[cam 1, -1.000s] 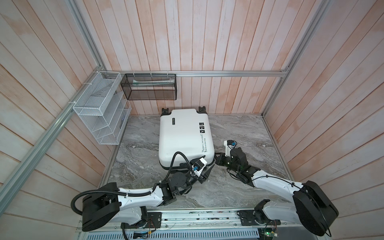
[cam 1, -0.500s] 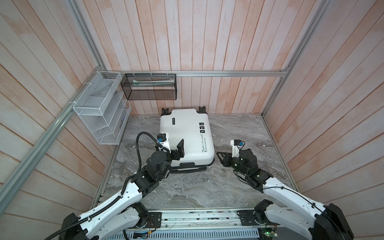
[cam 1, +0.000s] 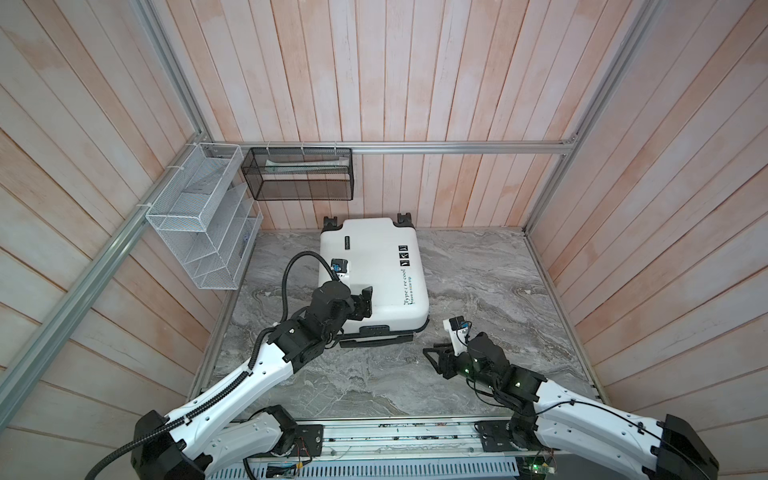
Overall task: Pack the luggage
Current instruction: 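Press the suitcase top with the left gripper while the right grasps a zipper pull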
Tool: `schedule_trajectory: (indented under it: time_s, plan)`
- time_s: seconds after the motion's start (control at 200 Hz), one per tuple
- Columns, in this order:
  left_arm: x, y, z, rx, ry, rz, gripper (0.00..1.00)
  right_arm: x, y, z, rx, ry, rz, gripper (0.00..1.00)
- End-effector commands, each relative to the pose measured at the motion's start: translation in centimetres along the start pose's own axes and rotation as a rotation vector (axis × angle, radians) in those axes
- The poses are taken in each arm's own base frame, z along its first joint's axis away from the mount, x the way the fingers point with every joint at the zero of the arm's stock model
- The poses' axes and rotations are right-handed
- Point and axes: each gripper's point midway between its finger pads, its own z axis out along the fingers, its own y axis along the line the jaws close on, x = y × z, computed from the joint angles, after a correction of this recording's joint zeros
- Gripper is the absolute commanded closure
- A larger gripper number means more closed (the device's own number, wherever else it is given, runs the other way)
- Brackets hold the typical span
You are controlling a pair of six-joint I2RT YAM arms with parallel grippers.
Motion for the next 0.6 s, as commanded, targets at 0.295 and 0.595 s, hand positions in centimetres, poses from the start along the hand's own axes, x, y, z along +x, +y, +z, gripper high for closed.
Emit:
schedule_trajectory:
  time_s: [0.295, 0.595]
  plan:
    - [1.0, 0.6, 2.0, -0.074, 0.074, 0.089, 0.12, -1.4, 0.7, 2.2, 0.067, -0.142, -0.117, 0.52]
    - [1.9, 0.7, 2.4, -0.071, 0.087, 0.096, 0.12, -2.8, 1.4, 3.4, 0.062, -0.193, -0.133, 0.53]
